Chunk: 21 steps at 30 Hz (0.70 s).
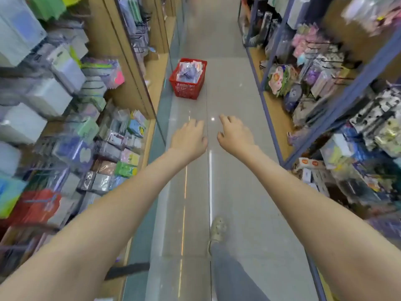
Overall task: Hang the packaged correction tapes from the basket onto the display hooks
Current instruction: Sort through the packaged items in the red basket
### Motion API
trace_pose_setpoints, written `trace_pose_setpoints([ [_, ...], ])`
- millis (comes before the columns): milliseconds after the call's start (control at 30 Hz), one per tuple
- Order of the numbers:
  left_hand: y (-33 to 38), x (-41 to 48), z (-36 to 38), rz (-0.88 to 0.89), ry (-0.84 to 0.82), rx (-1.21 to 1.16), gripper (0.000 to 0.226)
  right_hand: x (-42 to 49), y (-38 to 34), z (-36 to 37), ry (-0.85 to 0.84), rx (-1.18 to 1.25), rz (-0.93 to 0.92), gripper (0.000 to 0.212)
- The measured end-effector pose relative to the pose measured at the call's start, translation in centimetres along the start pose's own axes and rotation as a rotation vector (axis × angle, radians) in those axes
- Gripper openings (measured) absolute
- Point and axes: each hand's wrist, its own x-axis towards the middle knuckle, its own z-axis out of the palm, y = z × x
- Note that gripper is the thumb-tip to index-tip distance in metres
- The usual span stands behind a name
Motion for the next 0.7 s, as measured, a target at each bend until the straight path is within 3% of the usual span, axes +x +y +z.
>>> trace_pose_setpoints([
  [167,-3.4,14.4,-0.5,-0.061,-0.043,0.006,0.04,15.1,2.0,-0.8,-0.025,-0.001,-0.048,0.052],
  [400,-9.6,32.3,-2.0,-0.037,0.047,-0.061,0.04,34.1,2.7,-1.5,-0.065,-0.005,-0.141,0.057],
  [700,-18.8,59.2,-0.9,0.013,0.011,0.118,0.037,61.8,5.9,-1.1,-0.069,0.039,-0.088,0.058],
])
